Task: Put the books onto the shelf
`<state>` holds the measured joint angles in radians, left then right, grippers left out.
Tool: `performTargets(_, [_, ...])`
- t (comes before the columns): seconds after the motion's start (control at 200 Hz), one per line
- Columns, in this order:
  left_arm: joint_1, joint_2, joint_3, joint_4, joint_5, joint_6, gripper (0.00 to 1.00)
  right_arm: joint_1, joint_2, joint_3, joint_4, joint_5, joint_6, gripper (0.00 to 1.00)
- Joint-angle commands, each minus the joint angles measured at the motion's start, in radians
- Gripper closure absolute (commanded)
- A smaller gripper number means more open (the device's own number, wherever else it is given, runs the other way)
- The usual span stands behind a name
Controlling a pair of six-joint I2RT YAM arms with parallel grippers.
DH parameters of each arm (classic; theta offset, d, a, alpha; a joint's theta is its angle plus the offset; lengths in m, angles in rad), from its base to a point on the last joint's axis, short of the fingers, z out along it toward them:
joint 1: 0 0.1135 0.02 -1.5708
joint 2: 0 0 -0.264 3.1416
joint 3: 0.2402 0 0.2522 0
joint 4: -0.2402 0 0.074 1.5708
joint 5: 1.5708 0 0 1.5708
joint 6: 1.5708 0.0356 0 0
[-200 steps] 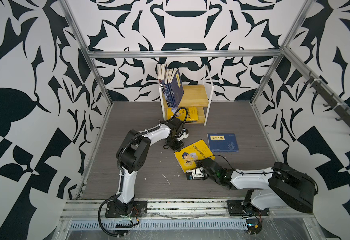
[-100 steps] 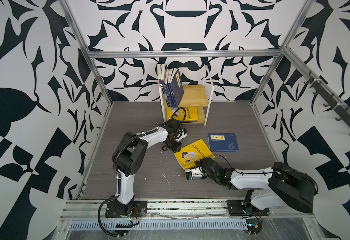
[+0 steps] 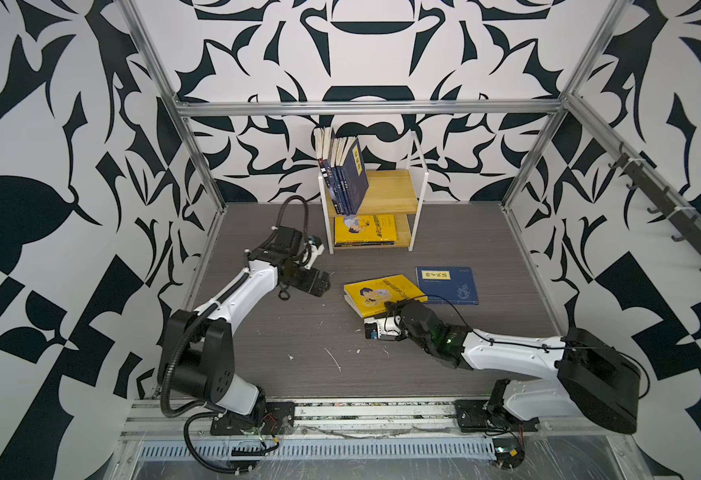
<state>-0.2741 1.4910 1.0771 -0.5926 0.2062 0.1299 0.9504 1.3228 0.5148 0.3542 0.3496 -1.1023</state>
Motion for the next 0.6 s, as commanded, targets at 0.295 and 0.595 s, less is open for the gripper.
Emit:
performTargets(0.295, [0.302, -0.27, -0.175, 0.12, 0.194, -0.159, 0.0, -0.005, -0.012, 0.215, 0.131, 0.176, -0.029, 1.0])
performTargets(0.595, [0.412, -0.349, -0.212, 0.159, 0.265, -0.162, 0.0, -0.066, 0.134, 0.381, 0.194, 0.187, -0.055, 1.0])
